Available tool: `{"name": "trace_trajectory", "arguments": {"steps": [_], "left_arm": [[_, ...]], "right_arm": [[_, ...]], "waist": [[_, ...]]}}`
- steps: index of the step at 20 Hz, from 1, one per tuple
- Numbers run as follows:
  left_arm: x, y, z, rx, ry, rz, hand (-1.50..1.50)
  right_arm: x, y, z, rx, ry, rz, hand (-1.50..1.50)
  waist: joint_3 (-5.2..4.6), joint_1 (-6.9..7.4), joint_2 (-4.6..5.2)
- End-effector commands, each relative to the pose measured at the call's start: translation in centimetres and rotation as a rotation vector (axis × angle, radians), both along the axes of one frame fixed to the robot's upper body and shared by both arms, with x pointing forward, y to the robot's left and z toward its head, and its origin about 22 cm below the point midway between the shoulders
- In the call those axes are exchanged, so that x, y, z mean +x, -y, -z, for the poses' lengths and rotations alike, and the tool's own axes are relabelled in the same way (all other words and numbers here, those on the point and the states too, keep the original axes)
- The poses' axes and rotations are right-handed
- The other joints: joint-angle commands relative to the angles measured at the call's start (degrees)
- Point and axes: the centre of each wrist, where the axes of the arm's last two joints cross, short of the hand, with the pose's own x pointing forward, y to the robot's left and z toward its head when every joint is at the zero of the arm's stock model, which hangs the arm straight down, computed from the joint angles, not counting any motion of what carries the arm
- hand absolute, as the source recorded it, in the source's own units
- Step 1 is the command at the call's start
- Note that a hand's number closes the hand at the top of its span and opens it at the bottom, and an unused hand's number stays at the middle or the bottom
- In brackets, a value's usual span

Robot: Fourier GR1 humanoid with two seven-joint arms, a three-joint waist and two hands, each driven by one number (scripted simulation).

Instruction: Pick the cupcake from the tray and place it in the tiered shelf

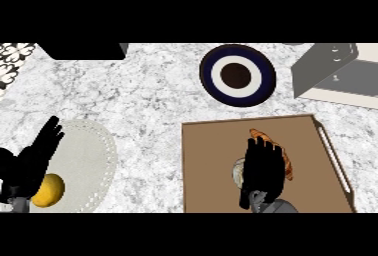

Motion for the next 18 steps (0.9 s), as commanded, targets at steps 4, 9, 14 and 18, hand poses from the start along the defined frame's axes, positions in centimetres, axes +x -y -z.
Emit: {"name": "trace_trajectory", "arguments": {"steps": [4,9,14,18], "left_arm": [[0.3,-0.4,-1.8,0.003,0.002,-0.002,0.00],[1.5,-1.1,-0.6,-0.010,-0.012,-0.008,0.00],[0.6,-1.0,-0.7,-0.014,0.004,-0.002,0.00],[0.2,0.3,-1.0,0.000,-0.008,0.012,0.00]], "right_arm": [[-0.6,1.1,2.7,-0.021,-0.049,0.013,1.50],[-2.1,1.9,3.1,-0.061,0.000,-0.026,1.50],[-1.3,-0.9,0.6,-0.092,0.114,-0.052,1.50],[0.5,3.2,-3.4,-0.051,0.217,-0.136,1.50]], "waist": [[0.17,0.00,0.18],[0.15,-0.35,0.22],[0.15,-0.06,0.18],[0.17,-0.08,0.16]]}}
